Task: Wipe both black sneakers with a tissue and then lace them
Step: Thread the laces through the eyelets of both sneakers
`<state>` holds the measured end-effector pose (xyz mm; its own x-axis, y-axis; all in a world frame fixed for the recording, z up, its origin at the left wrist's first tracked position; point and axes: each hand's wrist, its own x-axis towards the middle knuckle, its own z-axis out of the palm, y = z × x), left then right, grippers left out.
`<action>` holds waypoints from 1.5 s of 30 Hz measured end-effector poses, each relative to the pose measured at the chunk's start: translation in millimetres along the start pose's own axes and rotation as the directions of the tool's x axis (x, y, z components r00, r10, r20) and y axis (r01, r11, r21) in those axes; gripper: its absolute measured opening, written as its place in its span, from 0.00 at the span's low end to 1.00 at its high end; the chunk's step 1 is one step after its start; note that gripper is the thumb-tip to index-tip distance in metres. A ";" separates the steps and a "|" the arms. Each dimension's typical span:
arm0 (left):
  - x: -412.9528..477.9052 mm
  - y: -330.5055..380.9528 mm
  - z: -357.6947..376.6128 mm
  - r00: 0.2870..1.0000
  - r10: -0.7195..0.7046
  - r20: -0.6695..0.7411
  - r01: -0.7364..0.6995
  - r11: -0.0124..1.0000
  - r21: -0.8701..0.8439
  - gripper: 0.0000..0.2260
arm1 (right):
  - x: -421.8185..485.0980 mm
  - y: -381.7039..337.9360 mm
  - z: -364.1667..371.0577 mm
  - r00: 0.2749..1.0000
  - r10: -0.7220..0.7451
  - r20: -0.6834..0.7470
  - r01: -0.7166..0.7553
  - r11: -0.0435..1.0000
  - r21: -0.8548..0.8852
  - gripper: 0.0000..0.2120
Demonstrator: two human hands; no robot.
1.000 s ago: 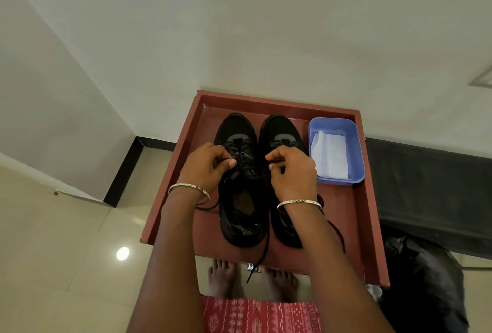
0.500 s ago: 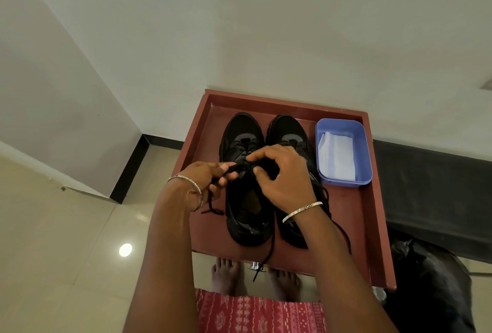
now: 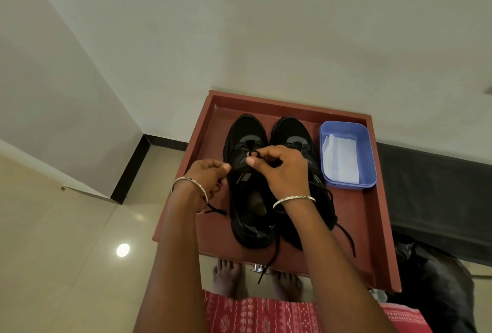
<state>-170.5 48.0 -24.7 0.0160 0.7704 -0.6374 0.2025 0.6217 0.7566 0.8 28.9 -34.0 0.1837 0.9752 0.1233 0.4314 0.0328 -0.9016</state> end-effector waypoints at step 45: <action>-116.0 -48.4 66.7 0.961 0.276 -0.002 -0.191 0.669 0.718 0.23 | -143.0 -42.8 -92.7 0.861 0.489 0.139 -0.213 0.596 -0.774 0.16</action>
<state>-116.8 -80.9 3.0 0.0693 0.9124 -0.4034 0.8359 0.1676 0.5227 38.0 -132.3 25.3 0.2464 0.8860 -0.3928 0.9018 -0.3581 -0.2420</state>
